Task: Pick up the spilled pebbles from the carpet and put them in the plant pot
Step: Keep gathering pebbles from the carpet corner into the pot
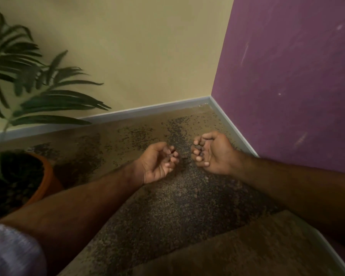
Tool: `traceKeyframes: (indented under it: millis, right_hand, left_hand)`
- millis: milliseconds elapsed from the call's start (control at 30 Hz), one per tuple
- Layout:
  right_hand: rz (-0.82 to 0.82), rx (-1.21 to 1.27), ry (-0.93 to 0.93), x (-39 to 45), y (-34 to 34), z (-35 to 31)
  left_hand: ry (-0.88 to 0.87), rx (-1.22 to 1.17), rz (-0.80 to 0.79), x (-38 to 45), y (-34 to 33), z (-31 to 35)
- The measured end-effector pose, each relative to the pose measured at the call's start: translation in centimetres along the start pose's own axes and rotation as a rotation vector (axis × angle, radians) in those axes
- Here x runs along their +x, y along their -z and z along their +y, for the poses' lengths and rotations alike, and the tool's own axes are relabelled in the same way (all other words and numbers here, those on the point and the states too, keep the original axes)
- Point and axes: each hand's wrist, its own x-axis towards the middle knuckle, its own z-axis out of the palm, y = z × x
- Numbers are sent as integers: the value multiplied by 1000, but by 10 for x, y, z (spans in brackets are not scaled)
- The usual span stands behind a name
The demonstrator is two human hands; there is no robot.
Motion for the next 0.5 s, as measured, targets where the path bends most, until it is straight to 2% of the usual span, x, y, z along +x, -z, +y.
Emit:
traceKeyframes:
  millis: [133,200,333,500]
  right_hand:
    - [56,-67,-3,-2,-37,-10]
    - [86,-140,-18,-2,-54,-8]
    - [103,-250,-69,0,-88,6]
    - [18,-292,-80,1,-141,19]
  left_hand:
    - [-14,-25,34,-22,-10,3]
    - [8,43,133,-36,-14,6]
    - [56,324,365,-64,0,9]
    - [31,410,507,-122,29,18]
